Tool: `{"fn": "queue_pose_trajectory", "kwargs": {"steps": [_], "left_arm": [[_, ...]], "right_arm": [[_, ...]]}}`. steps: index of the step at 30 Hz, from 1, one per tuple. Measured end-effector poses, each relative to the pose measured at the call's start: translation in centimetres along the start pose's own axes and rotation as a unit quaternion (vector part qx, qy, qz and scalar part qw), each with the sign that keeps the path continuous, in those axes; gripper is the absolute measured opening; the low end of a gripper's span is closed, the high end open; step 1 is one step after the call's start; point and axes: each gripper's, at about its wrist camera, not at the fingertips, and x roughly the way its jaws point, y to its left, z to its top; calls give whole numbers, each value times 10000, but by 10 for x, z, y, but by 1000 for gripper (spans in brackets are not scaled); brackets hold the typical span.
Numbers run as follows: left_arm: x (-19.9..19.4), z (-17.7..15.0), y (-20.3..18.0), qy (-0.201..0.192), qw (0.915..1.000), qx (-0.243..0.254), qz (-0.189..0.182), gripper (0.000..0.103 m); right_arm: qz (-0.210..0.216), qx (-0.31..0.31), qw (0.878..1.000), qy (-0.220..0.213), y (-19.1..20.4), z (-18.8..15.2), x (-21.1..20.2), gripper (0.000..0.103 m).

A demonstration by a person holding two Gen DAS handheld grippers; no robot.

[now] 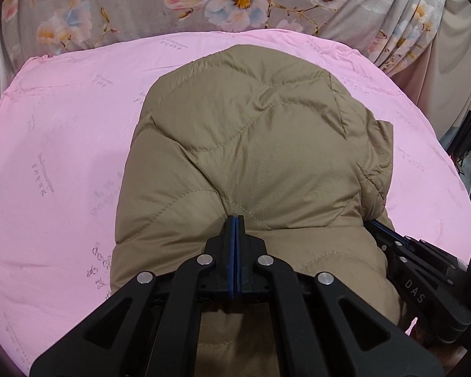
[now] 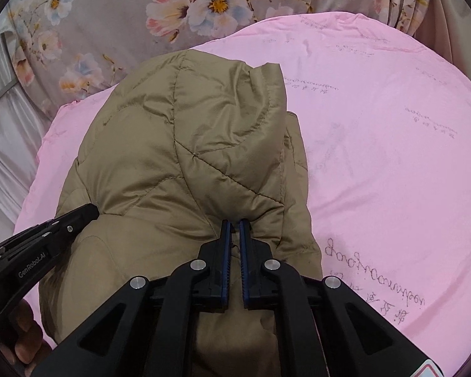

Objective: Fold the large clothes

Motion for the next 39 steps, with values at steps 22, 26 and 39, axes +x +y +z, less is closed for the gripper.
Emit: {"fn": "queue_pose_trajectory", "kwargs": {"steps": [22,26,39], "left_arm": [[-47,22,56,-24,9968,-490,-631,55],[-43,23,108,221,9899,-1026,-954,87],[21,8,95,1266,9614,-1304,-2067,98]], "right_arm": [[174,181,9997,-9,-21,19,-45,55],[541,528,9948,677,-53,18,-27,68],[2706,2127,9223,1761,-80,-8,37,71]]}}
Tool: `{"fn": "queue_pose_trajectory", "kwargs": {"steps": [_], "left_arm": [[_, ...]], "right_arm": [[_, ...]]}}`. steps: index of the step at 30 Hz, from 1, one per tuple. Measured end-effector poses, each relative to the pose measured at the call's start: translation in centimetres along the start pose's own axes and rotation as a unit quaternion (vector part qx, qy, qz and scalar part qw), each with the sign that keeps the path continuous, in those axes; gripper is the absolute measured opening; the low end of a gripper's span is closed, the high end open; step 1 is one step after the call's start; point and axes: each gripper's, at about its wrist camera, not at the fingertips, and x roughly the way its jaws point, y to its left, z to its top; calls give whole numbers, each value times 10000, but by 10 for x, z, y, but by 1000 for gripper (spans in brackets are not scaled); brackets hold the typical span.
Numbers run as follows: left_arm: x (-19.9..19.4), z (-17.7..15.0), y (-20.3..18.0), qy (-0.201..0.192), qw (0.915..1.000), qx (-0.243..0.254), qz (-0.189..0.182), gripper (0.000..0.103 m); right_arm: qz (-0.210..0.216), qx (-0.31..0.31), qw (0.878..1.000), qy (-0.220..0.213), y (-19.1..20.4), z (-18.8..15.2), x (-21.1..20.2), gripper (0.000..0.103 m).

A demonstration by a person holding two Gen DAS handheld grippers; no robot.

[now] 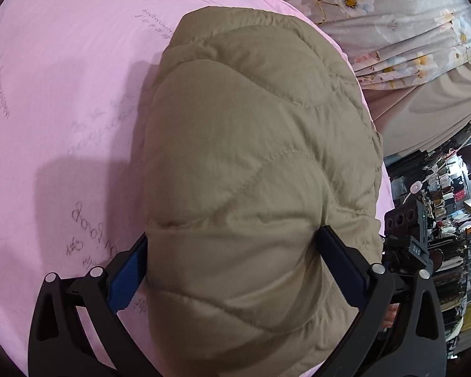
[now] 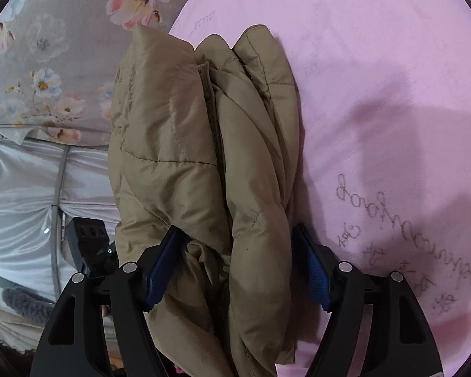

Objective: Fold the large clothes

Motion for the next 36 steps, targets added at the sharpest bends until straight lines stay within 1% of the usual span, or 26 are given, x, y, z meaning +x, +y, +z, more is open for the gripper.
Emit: {"fn": "queue_pose_trajectory", "kwargs": {"steps": [2,3,5,6,7,9,10,12,15,16,17,19,22,25,26,28,30,32,34,36], "left_arm": [[0,3,-3,-70,10000,39,22,98],[-1,5,-4,-129,9999,86,48,98],[-4,5,-7,-300,9992,216,130,98],[-6,6,-8,-397,9986,286,197,93],[-10,7,-9,-499,9977,366,274,91],[-17,13,-15,-716,9949,586,394,79],[-22,17,-17,-829,9932,712,409,76],[-29,27,-22,-1036,9897,891,417,69],[-43,47,-31,-1461,9805,1206,525,65],[-47,53,-34,-1590,9770,1296,575,64],[-52,62,-38,-1783,9714,1422,656,64],[-59,78,-41,-2084,9629,1552,727,63],[-71,108,-37,-2542,9487,1705,793,62],[-76,135,-29,-2824,9376,1819,899,62],[-76,147,-25,-2922,9334,1854,951,62],[-76,165,-16,-3050,9280,1890,1008,62],[-73,185,-1,-3117,9256,1895,1010,62],[-65,204,16,-3112,9266,1865,992,62],[-55,221,33,-3048,9299,1805,991,62],[-41,237,53,-2907,9358,1735,981,62]], "right_arm": [[58,-94,9999,-30,4,1,5,72],[66,-144,9999,-54,7,2,8,70],[131,-238,9995,-134,12,4,14,63],[107,-350,9990,-270,18,6,14,53],[25,-536,9977,-422,26,5,13,41],[-250,-1000,9916,-783,52,8,9,30],[-334,-1208,9876,-944,64,10,6,27],[-398,-1524,9801,-1208,85,19,5,25],[-435,-1940,9681,-1526,114,36,6,24],[-462,-2089,9630,-1637,124,42,7,24],[-456,-2215,9585,-1738,134,49,8,24],[-473,-2429,9499,-1911,150,64,11,24],[-446,-2773,9351,-2160,177,89,21,24],[-486,-3049,9228,-2305,200,115,38,24],[-510,-3111,9200,-2327,206,124,45,24],[-497,-3197,9164,-2358,215,143,61,24],[-463,-3244,9147,-2364,219,160,80,24],[-476,-3256,9152,-2325,220,176,102,24],[-487,-3210,9191,-2232,216,189,121,24],[-549,-3137,9238,-2126,211,203,144,24]]}}
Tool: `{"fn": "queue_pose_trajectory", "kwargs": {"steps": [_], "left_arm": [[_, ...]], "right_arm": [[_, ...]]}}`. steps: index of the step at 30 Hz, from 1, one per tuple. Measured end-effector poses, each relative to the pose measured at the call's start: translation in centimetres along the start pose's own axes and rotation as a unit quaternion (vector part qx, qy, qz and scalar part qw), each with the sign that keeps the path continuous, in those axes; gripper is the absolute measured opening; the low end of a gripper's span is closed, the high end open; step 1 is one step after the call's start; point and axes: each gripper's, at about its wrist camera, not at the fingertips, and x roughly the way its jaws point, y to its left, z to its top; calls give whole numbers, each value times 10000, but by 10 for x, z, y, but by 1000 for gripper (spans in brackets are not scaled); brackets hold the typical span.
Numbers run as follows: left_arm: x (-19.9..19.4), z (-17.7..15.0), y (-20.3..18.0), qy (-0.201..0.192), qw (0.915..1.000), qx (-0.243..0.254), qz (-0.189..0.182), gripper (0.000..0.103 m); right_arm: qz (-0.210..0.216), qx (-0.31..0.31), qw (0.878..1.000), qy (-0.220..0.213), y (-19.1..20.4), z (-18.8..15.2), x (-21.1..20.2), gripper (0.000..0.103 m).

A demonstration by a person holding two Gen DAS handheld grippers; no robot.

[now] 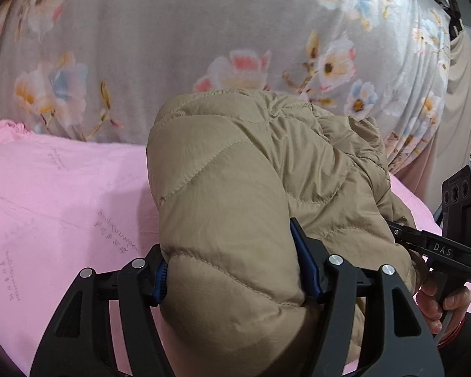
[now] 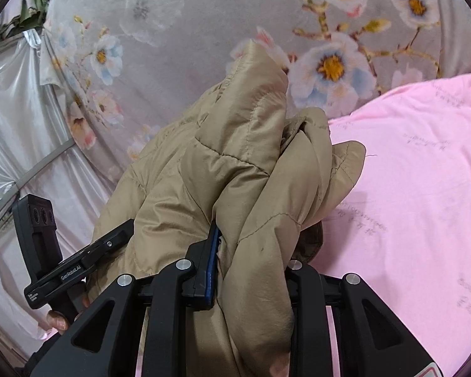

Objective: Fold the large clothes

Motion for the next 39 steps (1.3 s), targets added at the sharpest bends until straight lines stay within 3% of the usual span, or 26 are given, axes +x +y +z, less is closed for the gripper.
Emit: {"fn": "queue_pose_trajectory", "kwargs": {"steps": [3,8,14,16,18,20,22,23,24,25,28,29,33,39], "left_arm": [[30,-9,26,193,9998,-59,26,62],[45,-24,54,267,9990,-343,-74,66],[37,-34,67,577,9963,-626,-97,78],[23,-34,62,642,9968,-460,158,78],[2,-30,51,664,9953,-121,698,78],[-15,-22,39,688,9865,205,1472,78],[-22,-8,28,803,9767,240,1977,78],[-24,-2,25,827,9757,114,2025,73],[-24,6,21,879,9770,-48,1944,61],[-22,11,17,931,9775,-171,1885,54],[-8,26,1,1004,9781,-361,1789,15],[0,29,-6,1000,9770,-345,1852,0],[35,30,-22,986,9771,-237,1871,0],[77,13,-13,1164,9713,-314,2049,0]], "right_arm": [[-96,58,9998,169,-7,-8,30,24],[-127,221,9992,315,-18,-17,57,28],[-94,680,9948,749,-32,-22,50,46],[-188,727,9939,803,-33,-20,28,54],[-382,548,9949,762,-27,-16,3,55],[-716,265,9952,606,-14,-7,-19,55],[-1086,-69,9929,478,8,6,-30,52],[-1247,-264,9909,443,21,12,-30,49],[-1388,-484,9884,392,35,16,-28,36],[-1576,-734,9842,341,48,19,-23,23],[-1902,-1298,9728,265,77,23,2,1],[-1877,-1334,9727,297,81,24,11,1],[-1985,-1465,9682,418,86,24,51,0],[-2106,-1196,9671,774,58,10,102,0]]}}
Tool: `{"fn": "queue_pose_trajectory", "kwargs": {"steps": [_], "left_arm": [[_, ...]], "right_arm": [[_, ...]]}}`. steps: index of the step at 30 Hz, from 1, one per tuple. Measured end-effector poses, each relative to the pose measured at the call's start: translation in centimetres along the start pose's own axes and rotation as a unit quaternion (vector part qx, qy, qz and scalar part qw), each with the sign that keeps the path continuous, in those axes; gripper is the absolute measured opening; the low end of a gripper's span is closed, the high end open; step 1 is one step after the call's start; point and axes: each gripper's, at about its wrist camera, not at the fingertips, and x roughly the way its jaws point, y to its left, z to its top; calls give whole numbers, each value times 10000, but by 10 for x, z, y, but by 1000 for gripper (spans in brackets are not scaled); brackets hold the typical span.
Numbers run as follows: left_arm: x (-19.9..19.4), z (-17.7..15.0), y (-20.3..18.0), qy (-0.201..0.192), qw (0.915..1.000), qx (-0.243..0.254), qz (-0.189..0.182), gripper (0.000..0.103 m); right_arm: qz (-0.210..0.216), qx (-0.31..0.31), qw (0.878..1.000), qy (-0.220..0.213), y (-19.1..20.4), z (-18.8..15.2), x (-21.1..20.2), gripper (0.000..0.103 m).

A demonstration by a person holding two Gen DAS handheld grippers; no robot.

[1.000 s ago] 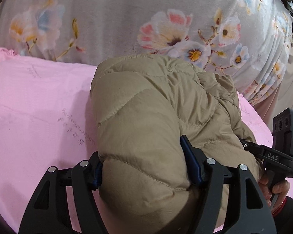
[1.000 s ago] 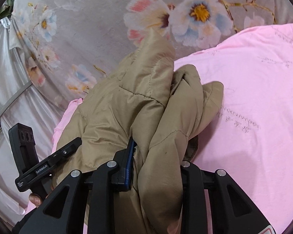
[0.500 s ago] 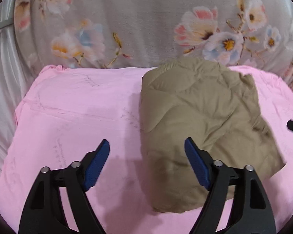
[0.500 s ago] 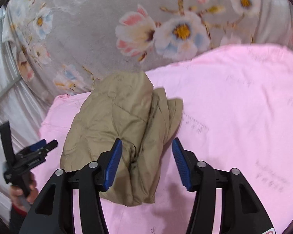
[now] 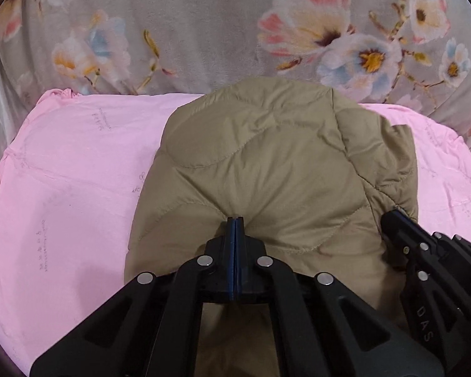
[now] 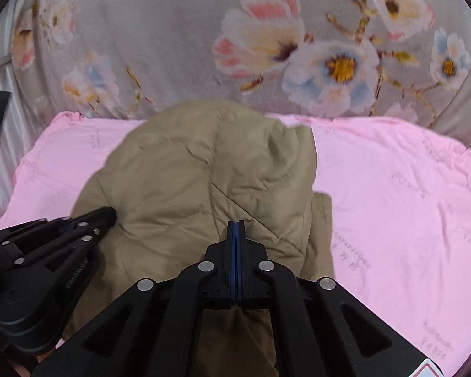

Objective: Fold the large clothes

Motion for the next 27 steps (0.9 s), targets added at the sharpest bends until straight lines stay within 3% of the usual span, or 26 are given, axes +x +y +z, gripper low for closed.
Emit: {"fn": "queue_pose_trajectory", "kwargs": {"steps": [7,14,27], "left_arm": [[18,-13,-7,-117,9996,173,180,0],[27,-19,-10,-237,9990,225,302,0],[33,-24,-11,-444,9980,207,411,0]], "right_arm": [[-161,-11,9999,-33,0,-19,25,0],[-38,149,9996,-248,-8,-32,36,0],[49,212,9995,-239,-13,-34,42,0]]}}
